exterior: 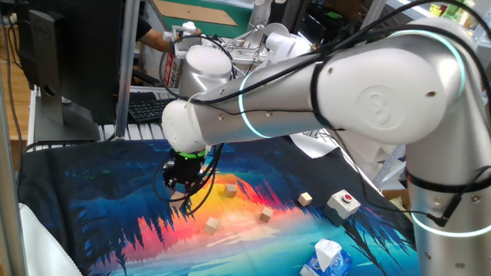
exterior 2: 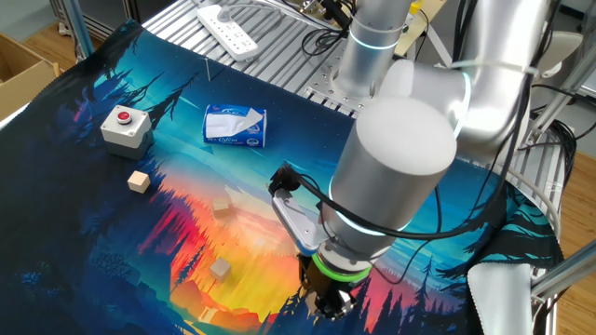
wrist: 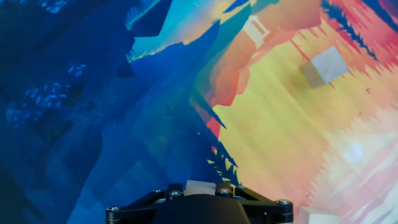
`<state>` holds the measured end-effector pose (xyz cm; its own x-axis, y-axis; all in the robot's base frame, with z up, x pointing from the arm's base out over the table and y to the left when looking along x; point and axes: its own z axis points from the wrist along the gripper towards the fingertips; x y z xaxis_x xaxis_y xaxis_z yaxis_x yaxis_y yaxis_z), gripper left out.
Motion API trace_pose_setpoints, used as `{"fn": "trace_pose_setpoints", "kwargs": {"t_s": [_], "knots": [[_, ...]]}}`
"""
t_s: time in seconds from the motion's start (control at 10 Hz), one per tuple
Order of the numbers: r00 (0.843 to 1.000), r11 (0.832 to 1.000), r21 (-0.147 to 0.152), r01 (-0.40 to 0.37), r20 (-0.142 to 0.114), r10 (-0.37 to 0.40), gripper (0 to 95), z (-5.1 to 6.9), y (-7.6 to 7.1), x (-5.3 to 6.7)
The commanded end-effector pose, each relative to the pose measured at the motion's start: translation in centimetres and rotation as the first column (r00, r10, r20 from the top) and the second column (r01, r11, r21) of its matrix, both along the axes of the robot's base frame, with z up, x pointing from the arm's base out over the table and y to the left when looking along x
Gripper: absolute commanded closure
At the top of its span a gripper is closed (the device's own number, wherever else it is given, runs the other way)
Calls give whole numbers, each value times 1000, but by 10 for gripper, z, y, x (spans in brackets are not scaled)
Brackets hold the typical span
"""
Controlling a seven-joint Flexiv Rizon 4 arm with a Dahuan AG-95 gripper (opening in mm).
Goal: Stack the blocks in a vertical line of five
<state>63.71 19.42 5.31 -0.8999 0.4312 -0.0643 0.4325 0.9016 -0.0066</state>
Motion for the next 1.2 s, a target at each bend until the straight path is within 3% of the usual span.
{"fn": "trace_pose_setpoints", "kwargs": {"t_s": [0.1, 0.3, 0.5, 0.9, 1.0, 1.2], "knots": [[993, 994, -4, -114, -16, 114, 950, 20, -1, 1], [980, 980, 2, -198, -23, 198, 950, 31, -9, 2], [950, 950, 3, -313, -23, 313, 950, 37, -25, 7], [892, 892, -1, -452, -28, 452, 950, 37, -61, 16], [871, 872, -4, -490, -27, 490, 950, 36, -76, 19], [847, 847, -9, -532, -25, 531, 950, 35, -91, 23]]}}
